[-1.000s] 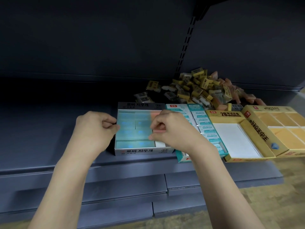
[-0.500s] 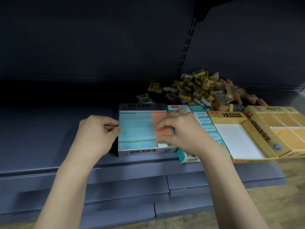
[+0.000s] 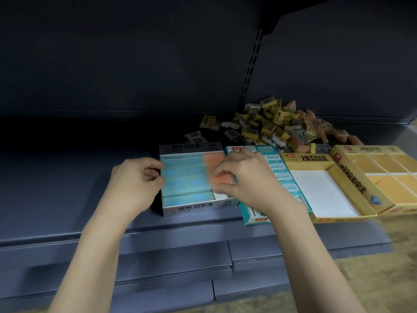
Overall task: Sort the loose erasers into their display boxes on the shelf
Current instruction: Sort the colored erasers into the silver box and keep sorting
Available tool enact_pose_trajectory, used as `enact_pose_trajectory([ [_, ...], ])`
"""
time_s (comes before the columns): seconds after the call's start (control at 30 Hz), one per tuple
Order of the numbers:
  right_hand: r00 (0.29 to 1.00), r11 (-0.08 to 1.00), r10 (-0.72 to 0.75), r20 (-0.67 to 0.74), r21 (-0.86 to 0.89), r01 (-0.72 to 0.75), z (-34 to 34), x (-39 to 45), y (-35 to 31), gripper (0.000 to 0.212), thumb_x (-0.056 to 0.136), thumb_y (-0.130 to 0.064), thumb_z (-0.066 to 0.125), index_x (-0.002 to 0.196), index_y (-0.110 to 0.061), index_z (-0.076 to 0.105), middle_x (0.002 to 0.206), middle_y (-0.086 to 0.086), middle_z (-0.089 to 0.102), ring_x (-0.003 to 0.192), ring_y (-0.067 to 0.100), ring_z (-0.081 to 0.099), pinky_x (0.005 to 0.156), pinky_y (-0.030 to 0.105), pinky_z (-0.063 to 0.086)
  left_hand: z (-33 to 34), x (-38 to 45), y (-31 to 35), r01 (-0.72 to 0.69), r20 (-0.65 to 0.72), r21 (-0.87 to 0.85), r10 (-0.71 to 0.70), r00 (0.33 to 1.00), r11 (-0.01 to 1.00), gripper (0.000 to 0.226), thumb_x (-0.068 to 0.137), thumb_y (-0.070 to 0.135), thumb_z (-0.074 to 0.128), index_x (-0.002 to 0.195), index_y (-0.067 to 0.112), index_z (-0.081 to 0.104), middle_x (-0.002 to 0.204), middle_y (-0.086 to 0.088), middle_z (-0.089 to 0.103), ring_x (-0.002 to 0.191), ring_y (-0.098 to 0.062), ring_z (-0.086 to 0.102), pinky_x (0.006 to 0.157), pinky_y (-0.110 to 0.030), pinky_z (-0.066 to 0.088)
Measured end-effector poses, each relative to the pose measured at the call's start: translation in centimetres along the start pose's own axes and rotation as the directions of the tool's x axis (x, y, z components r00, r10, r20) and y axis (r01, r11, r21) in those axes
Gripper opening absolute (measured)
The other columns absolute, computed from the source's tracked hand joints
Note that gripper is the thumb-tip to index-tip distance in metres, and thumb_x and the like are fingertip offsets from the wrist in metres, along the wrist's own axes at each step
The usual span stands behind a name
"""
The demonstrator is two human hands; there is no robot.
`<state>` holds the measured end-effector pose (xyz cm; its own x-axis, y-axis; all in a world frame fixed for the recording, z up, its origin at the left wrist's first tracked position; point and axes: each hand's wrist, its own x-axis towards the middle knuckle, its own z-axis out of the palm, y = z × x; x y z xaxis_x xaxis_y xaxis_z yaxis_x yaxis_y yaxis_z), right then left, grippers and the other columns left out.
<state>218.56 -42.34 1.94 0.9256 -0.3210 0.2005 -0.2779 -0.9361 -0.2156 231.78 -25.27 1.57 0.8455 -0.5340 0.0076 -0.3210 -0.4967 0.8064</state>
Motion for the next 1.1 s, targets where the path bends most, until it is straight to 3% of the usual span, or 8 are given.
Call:
enact_pose_trajectory([
  [0.13, 0.999, 1.000, -0.009, 0.047, -0.018, 0.010, -0.3, -0.1, 0.0, 0.035, 0.078, -0.046, 0.069, 0.109, -0.030, 0.065, 0.115, -0.010, 0.059, 0.109, 0.018, 0.043, 0.088, 0.029, 0.026, 0.0, 0.0, 0.6, 0.000, 0.005, 0.049, 0.000, 1.000, 0.999, 0.031, 0.084, 0.008, 0.061, 0.113, 0.019, 0.064, 0.089, 0.008, 0.064, 0.072, 0.002, 0.057, 0.056, -0.003, 0.036],
  [0.23, 0.999, 1.000, -0.021, 0.047, 0.016, 0.020, -0.4, -0.2, 0.2, 0.037, 0.079, -0.049, 0.066, 0.111, -0.030, 0.065, 0.116, -0.009, 0.059, 0.109, 0.018, 0.043, 0.089, 0.029, 0.027, 0.6, -0.4, 1.3, 0.007, -0.002, 0.047, -0.006, 1.000, 0.999, 0.038, 0.083, 0.002, 0.056, 0.118, 0.015, 0.062, 0.096, 0.006, 0.062, 0.078, -0.004, 0.055, 0.075, -0.013, 0.039],
  [0.4, 0.999, 0.995, -0.024, -0.041, 0.101, 0.028, -0.8, -0.5, 1.5, 0.027, 0.085, -0.043, 0.062, 0.101, -0.024, 0.068, 0.098, -0.005, 0.063, 0.099, 0.019, 0.049, 0.085, 0.032, 0.035, 0.8, -0.6, 1.8, -0.014, -0.001, 0.040, 0.014, 1.000, 0.999, 0.040, 0.082, -0.005, 0.053, 0.113, 0.017, 0.066, 0.087, 0.011, 0.063, 0.072, 0.007, 0.053, 0.067, -0.004, 0.035],
  [0.6, 0.995, 0.995, -0.018, -0.093, 0.099, 0.027, -1.5, -0.5, 3.1, 0.020, 0.087, -0.036, 0.058, 0.098, -0.024, 0.070, 0.097, -0.003, 0.064, 0.098, 0.022, 0.051, 0.078, 0.029, 0.031, 0.9, -0.7, 2.3, 0.008, -0.024, 0.132, -0.005, 1.000, 0.991, 0.040, 0.080, -0.007, 0.053, 0.112, 0.014, 0.066, 0.071, 0.020, 0.056, 0.071, -0.002, 0.056, 0.078, -0.018, 0.038],
  [0.67, 0.994, 0.996, -0.025, -0.107, 0.078, 0.033, -2.0, -0.4, 4.0, 0.020, 0.089, -0.033, 0.058, 0.102, -0.023, 0.070, 0.102, -0.002, 0.064, 0.102, 0.021, 0.050, 0.079, 0.028, 0.028, 1.1, -0.7, 3.0, 0.035, -0.052, 0.178, -0.026, 0.998, 0.983, 0.037, 0.081, -0.003, 0.054, 0.111, 0.015, 0.064, 0.078, 0.008, 0.063, 0.082, -0.018, 0.061, 0.079, -0.022, 0.037],
  [0.77, 0.994, 0.998, -0.029, -0.110, 0.058, 0.036, -2.9, -0.5, 5.7, 0.019, 0.091, -0.030, 0.055, 0.104, -0.024, 0.068, 0.107, -0.004, 0.063, 0.106, 0.022, 0.049, 0.078, 0.027, 0.023, 2.2, -0.4, 4.8, 0.025, -0.141, 0.305, 0.019, 0.990, 0.952, 0.039, 0.085, 0.011, 0.059, 0.123, 0.016, 0.059, 0.113, -0.011, 0.064, 0.108, -0.031, 0.057, 0.091, -0.032, 0.041],
  [0.93, 0.989, 0.999, -0.030, -0.143, 0.012, 0.032, -4.8, -1.8, 10.2, 0.021, 0.091, -0.025, 0.052, 0.104, -0.024, 0.069, 0.107, -0.001, 0.065, 0.103, 0.029, 0.054, 0.082, 0.034, 0.035, 7.2, -0.3, 9.9, -0.303, -0.083, 0.252, 0.333, 0.939, 0.919, 0.027, 0.085, 0.010, 0.060, 0.111, 0.013, 0.067, 0.108, -0.006, 0.069, 0.102, -0.025, 0.062, 0.092, -0.036, 0.047],
  [1.1, 0.987, 0.999, 0.028, -0.156, -0.022, -0.031, -7.4, -3.8, 15.8, 0.024, 0.085, -0.030, 0.049, 0.094, -0.026, 0.070, 0.096, -0.001, 0.067, 0.096, 0.030, 0.058, 0.079, 0.039, 0.044, 13.2, -0.8, 13.9, -0.498, 0.039, 0.249, 0.505, 0.862, 0.831, 0.026, 0.086, 0.011, 0.060, 0.111, 0.014, 0.067, 0.107, -0.003, 0.068, 0.100, -0.022, 0.061, 0.086, -0.028, 0.045],
])
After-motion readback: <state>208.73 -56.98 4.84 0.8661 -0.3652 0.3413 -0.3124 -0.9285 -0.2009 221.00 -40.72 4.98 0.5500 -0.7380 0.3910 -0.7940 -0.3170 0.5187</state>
